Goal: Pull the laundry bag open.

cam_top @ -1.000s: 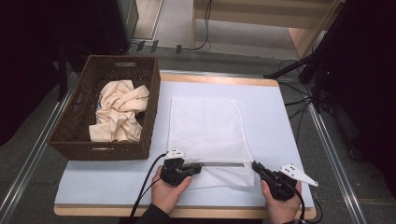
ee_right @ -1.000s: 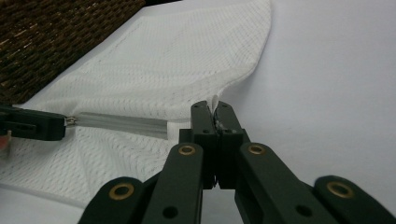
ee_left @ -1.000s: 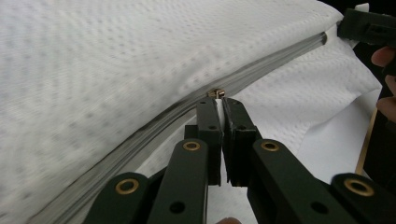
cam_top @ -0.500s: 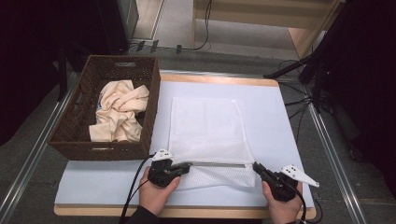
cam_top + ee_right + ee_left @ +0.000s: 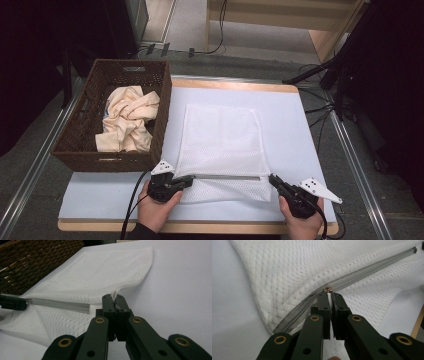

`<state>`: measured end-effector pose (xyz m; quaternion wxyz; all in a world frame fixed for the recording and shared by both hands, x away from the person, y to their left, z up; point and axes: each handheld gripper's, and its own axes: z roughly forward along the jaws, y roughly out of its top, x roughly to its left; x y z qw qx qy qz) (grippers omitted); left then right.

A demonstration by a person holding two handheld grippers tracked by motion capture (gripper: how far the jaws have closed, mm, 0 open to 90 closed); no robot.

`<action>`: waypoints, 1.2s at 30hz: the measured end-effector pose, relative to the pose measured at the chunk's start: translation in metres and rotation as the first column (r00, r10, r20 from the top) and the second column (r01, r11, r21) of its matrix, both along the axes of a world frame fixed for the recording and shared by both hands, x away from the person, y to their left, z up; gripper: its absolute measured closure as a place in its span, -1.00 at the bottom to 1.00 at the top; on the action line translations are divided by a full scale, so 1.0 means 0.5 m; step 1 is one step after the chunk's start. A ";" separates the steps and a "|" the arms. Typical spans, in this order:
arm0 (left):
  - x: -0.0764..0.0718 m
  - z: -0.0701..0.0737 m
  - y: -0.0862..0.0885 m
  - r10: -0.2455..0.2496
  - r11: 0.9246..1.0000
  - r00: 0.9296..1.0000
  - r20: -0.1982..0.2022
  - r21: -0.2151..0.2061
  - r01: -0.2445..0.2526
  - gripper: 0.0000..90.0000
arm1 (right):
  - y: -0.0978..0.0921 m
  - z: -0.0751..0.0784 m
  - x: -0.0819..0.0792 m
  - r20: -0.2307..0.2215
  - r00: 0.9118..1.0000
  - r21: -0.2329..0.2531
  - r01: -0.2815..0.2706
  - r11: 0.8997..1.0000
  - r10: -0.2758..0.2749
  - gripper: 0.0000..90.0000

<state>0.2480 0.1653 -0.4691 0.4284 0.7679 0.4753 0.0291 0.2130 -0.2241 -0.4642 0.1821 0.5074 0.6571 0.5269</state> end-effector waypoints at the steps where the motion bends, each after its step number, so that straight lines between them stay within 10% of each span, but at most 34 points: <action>1: -0.001 0.000 0.002 -0.001 1.000 1.000 0.000 0.001 0.001 0.95 | 0.001 0.001 -0.001 -0.001 1.000 0.001 -0.003 1.000 0.003 1.00; 11: -0.005 0.005 0.010 -0.006 1.000 1.000 0.001 -0.007 0.006 0.95 | 0.003 0.005 -0.002 0.009 1.000 0.003 -0.016 1.000 0.016 1.00; 14: -0.008 0.006 0.014 0.021 0.999 0.999 0.024 0.048 -0.022 0.95 | 0.005 0.007 -0.004 0.025 1.000 -0.032 0.016 0.999 -0.015 1.00; 31: -0.011 0.006 0.086 0.069 0.998 0.998 -0.013 -0.010 -0.069 0.95 | -0.025 0.004 0.005 0.014 0.999 -0.004 0.048 0.999 -0.048 1.00; 36: -0.023 0.013 0.093 0.077 0.995 0.997 0.020 0.055 -0.078 0.95 | -0.012 -0.002 0.003 0.010 1.000 -0.028 0.029 0.999 -0.028 1.00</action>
